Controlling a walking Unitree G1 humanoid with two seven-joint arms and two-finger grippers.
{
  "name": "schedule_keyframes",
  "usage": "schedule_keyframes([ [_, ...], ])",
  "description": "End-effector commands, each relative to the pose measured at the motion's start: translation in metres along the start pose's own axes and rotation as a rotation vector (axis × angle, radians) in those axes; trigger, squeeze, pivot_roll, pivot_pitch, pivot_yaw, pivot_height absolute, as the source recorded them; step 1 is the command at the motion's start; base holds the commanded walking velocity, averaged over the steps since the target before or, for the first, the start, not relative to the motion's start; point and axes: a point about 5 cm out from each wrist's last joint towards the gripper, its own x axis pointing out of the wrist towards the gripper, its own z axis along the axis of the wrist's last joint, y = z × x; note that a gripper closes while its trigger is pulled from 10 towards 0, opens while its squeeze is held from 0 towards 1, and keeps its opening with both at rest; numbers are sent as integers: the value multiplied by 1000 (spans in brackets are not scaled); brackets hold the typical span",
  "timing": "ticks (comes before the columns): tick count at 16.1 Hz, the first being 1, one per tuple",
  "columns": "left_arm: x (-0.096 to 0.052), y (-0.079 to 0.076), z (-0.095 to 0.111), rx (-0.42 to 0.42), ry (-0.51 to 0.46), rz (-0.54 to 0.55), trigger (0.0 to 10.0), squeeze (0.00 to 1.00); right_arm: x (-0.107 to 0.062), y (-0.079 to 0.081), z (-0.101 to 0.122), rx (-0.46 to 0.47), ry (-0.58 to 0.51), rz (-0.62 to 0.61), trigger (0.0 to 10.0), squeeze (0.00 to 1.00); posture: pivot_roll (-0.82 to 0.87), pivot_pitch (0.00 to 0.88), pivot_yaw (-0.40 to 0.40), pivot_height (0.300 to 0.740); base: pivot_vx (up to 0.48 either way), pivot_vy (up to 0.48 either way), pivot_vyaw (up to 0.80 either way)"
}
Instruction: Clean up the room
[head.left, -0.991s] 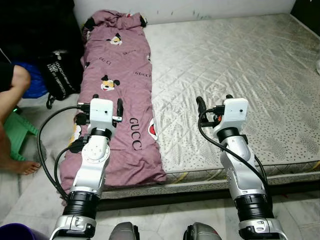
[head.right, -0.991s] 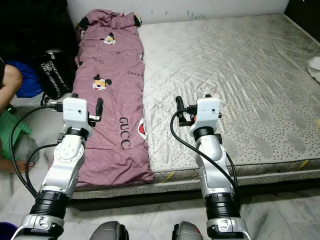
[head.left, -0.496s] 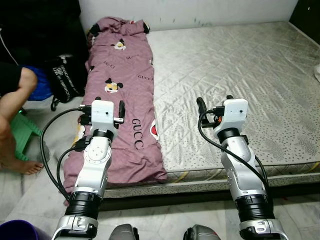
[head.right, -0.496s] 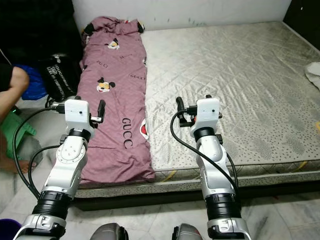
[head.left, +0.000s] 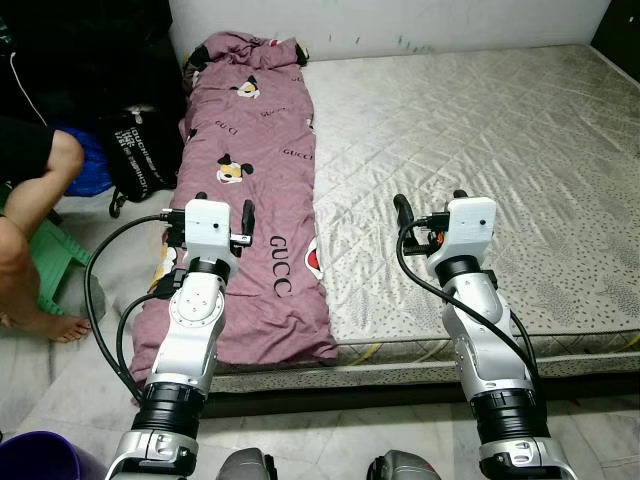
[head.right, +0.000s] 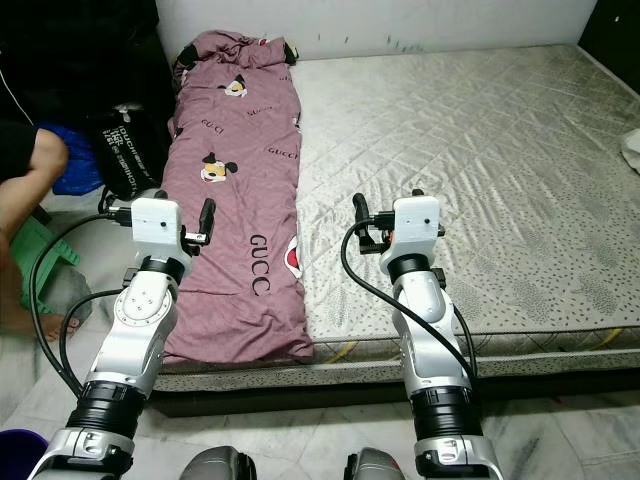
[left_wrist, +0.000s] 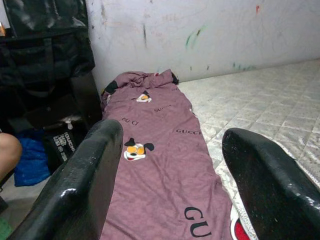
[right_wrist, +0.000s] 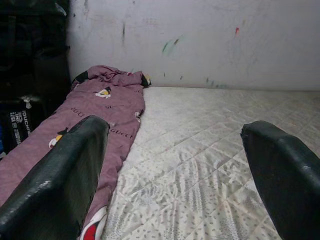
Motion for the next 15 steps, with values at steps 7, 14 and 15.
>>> schedule_keyframes([
  [7,3,3,3,-49,-2,9,10000,0,2,0,0,2,2,5,10000,0,-90,20,48,740,0,0,0],
  [14,4,2,3,-49,-5,5,10000,0,2,1,-1,0,9,10,10000,0,-89,19,46,740,0,0,-452],
  [15,4,1,4,-45,-14,-3,10000,0,3,1,-1,-2,10,11,10000,0,-92,12,48,740,0,0,0],
])
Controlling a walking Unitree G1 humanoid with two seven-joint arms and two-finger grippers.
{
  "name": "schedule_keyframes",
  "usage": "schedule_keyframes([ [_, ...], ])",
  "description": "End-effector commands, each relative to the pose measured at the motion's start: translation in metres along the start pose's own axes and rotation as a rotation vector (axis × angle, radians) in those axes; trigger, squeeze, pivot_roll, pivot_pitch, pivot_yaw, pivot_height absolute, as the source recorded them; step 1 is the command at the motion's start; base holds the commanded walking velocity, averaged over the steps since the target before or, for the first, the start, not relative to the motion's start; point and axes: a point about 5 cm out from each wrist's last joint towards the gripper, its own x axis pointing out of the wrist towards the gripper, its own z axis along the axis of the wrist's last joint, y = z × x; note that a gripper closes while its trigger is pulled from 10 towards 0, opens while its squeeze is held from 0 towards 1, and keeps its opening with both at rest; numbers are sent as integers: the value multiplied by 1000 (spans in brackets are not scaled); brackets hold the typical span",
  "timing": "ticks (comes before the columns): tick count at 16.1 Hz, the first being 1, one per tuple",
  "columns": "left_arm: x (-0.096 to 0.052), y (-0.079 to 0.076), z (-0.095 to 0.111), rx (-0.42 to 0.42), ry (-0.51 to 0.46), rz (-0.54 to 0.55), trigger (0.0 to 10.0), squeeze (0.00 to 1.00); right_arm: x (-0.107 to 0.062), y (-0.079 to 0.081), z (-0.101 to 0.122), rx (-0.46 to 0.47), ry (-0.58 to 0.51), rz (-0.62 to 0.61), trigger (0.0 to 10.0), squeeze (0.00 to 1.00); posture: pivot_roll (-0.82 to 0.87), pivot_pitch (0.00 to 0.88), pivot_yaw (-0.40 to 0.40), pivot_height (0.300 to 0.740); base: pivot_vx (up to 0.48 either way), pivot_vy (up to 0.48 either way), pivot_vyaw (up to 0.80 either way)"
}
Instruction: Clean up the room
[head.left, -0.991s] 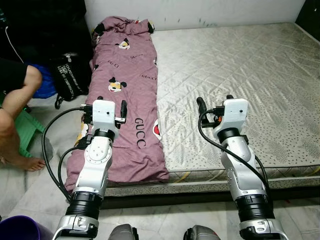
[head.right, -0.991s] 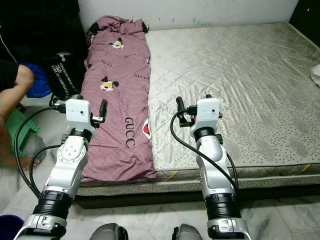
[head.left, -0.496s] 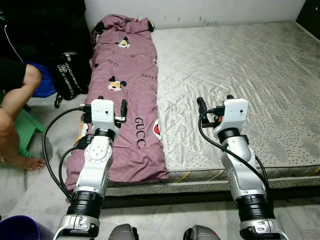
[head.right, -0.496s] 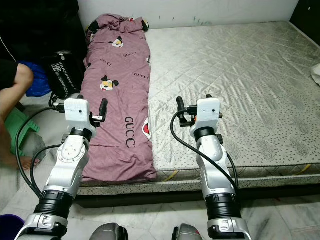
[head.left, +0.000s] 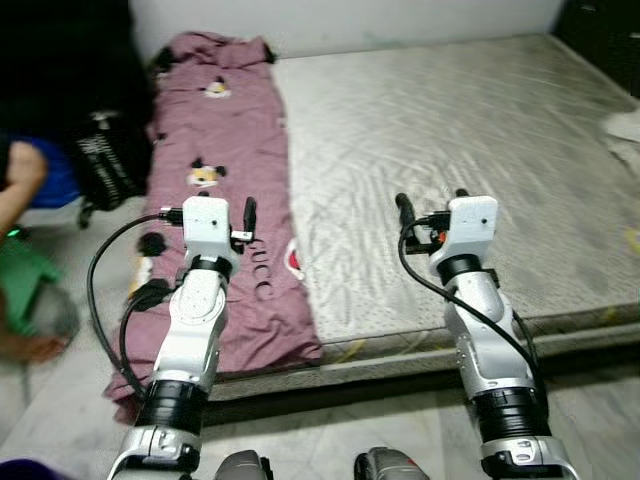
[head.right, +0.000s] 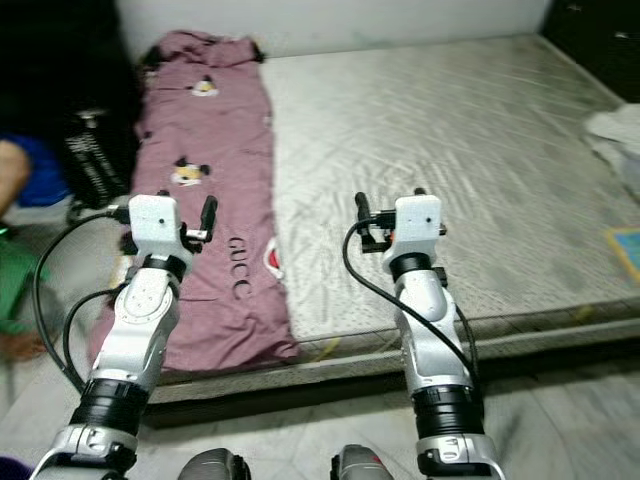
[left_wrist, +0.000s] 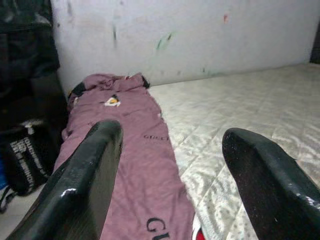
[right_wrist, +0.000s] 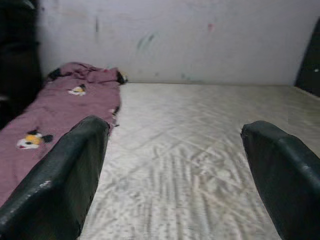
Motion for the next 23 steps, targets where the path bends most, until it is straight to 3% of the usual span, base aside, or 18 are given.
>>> schedule_keyframes([
  [1,0,4,0,11,-3,9,10000,0,2,5,-2,3,9,19,10000,0,-92,12,48,740,0,0,0],
  [16,0,-1,1,-11,-18,-24,10000,0,1,6,-2,-3,10,26,10000,0,-97,15,47,740,0,0,0],
  [23,1,0,1,-59,-16,-11,10000,0,3,5,-2,-7,12,23,10000,0,-98,19,44,740,0,85,0],
])
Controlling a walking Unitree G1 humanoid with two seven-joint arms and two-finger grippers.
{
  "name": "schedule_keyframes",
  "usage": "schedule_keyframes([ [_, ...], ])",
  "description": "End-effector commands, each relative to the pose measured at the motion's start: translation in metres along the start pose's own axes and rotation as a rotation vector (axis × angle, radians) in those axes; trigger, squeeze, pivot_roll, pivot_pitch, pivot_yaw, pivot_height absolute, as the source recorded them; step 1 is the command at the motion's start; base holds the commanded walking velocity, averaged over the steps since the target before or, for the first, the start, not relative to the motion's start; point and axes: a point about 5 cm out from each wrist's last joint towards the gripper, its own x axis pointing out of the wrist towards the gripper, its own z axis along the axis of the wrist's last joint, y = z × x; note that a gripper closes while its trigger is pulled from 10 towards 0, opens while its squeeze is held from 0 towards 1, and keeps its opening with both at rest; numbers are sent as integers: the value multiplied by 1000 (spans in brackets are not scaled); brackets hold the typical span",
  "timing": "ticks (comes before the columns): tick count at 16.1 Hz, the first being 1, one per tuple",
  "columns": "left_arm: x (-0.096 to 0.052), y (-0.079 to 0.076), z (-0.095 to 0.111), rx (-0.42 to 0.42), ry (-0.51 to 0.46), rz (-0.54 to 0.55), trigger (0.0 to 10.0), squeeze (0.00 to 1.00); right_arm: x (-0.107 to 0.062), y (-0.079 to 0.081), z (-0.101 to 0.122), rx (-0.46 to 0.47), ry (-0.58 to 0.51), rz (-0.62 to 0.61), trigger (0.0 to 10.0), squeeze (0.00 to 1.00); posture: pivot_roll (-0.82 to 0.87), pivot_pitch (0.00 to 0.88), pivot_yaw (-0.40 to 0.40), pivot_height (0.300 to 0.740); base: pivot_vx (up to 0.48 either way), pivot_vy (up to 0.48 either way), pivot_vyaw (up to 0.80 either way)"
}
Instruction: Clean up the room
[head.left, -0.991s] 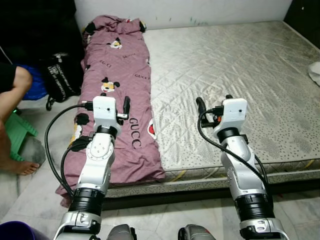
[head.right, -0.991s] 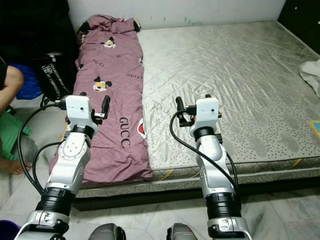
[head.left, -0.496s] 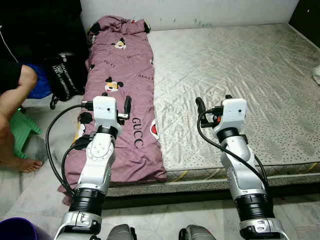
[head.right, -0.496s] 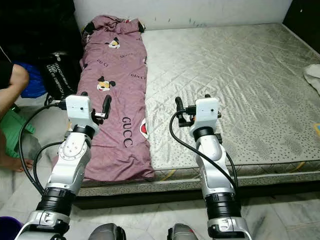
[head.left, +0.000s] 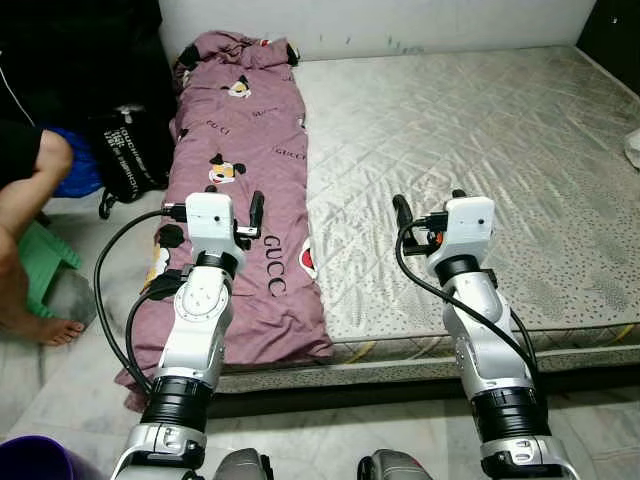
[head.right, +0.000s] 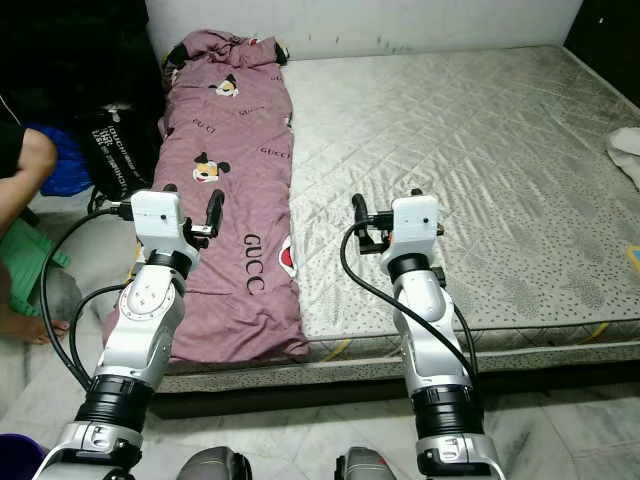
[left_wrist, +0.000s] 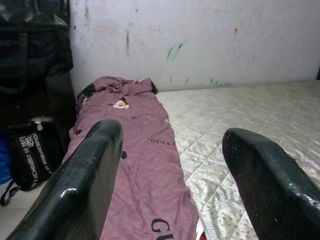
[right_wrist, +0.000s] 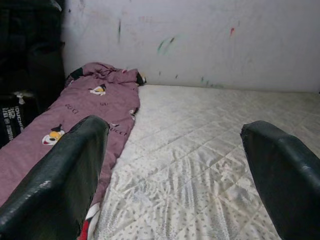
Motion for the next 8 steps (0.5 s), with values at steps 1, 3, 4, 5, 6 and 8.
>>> schedule_keyframes([
  [1,1,5,-1,-1,5,12,10000,0,3,3,1,-4,1,15,10000,0,-98,19,44,740,0,412,0],
  [3,1,6,0,-2,4,14,10000,0,3,3,1,-4,1,15,10000,0,-98,20,43,740,0,349,0],
  [4,1,5,0,-2,4,14,10000,0,3,3,1,-4,1,15,10000,0,-98,20,43,740,0,356,0],
  [5,2,6,0,-2,6,14,10000,0,4,3,1,-5,1,15,10000,0,-98,20,43,740,0,480,0],
  [6,2,6,0,-2,7,13,10000,0,4,3,1,-5,1,14,10000,0,-98,20,43,740,0,480,0],
  [8,2,5,0,0,7,11,10000,0,4,3,1,-5,2,13,10000,0,-98,20,43,740,0,480,0],
])
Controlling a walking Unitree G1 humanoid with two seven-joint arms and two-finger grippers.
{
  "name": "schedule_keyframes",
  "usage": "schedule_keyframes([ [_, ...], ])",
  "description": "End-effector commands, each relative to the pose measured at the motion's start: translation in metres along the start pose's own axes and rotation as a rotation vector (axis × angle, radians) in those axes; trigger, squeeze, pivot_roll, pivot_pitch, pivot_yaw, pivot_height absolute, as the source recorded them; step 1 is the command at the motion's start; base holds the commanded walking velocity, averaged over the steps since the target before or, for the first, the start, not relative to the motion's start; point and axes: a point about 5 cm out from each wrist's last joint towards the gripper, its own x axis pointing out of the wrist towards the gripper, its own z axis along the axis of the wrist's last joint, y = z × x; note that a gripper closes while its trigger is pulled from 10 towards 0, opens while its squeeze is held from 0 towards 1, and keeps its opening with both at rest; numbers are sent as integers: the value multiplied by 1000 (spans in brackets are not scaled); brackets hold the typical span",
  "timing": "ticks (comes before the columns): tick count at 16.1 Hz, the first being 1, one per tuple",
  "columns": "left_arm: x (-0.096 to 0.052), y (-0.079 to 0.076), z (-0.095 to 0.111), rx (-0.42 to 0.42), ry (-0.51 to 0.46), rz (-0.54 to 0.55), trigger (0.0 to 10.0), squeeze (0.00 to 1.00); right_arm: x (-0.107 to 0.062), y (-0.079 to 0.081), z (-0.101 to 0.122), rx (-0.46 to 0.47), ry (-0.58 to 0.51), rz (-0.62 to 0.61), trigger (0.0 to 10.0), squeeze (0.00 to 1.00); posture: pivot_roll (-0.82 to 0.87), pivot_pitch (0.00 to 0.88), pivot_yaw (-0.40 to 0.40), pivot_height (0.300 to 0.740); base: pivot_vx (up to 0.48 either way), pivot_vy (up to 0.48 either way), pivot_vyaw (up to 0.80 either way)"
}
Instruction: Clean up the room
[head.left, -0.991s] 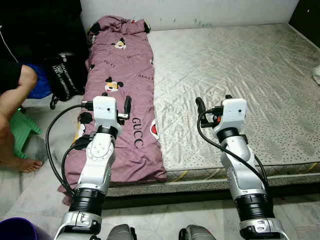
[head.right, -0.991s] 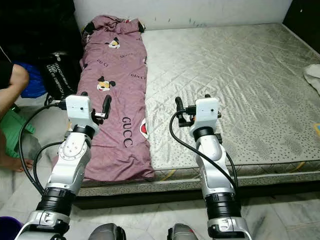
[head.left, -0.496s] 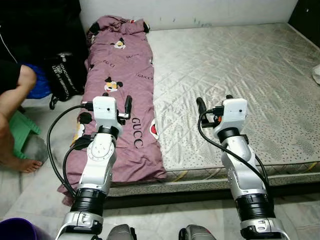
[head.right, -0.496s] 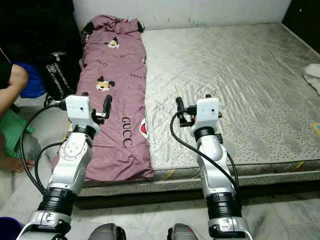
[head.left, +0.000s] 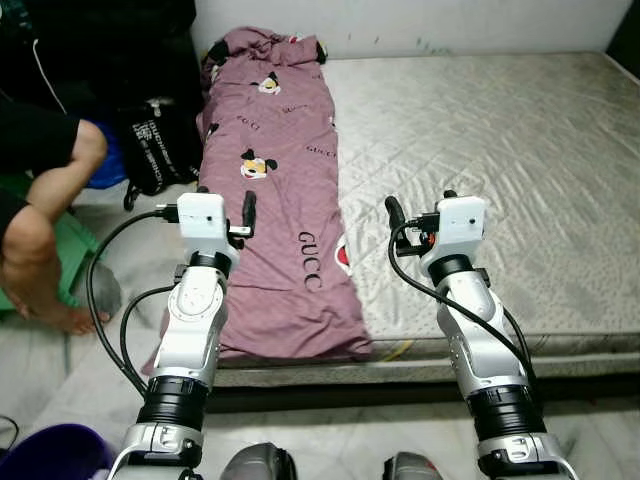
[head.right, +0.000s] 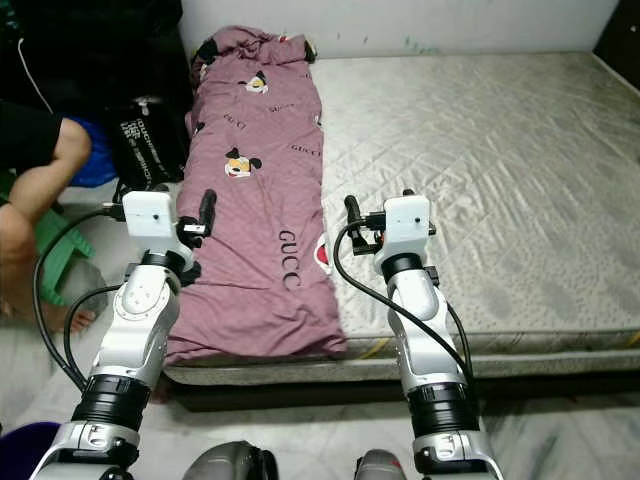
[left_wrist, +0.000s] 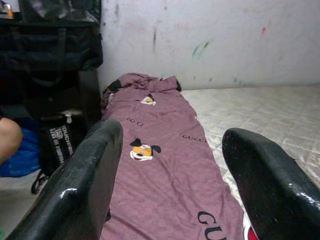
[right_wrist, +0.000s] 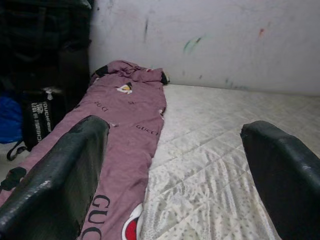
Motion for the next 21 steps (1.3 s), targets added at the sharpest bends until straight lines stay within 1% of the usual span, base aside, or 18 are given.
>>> schedule_keyframes([
  [1,2,-1,0,-3,2,-9,10000,0,2,-2,1,-3,-3,-5,10000,0,-98,20,43,740,0,480,0],
  [7,2,-2,0,-1,4,-10,10000,0,2,-1,0,-6,2,2,10000,0,-100,20,44,740,0,480,0],
  [15,0,-3,0,-1,-10,-9,10000,0,1,2,-2,-12,12,24,10000,0,-103,14,42,740,0,0,0],
  [17,0,-3,1,-1,-14,-13,10000,0,1,3,-1,-33,7,33,10000,0,-104,16,42,740,0,0,0],
  [19,0,-3,2,-2,-19,-16,10000,0,0,6,-1,-49,2,45,10000,0,-107,16,43,740,0,0,800],
  [21,0,-6,9,15,-55,-30,10000,0,-1,4,1,-44,-7,39,10000,0,-106,15,42,740,0,0,800],
])
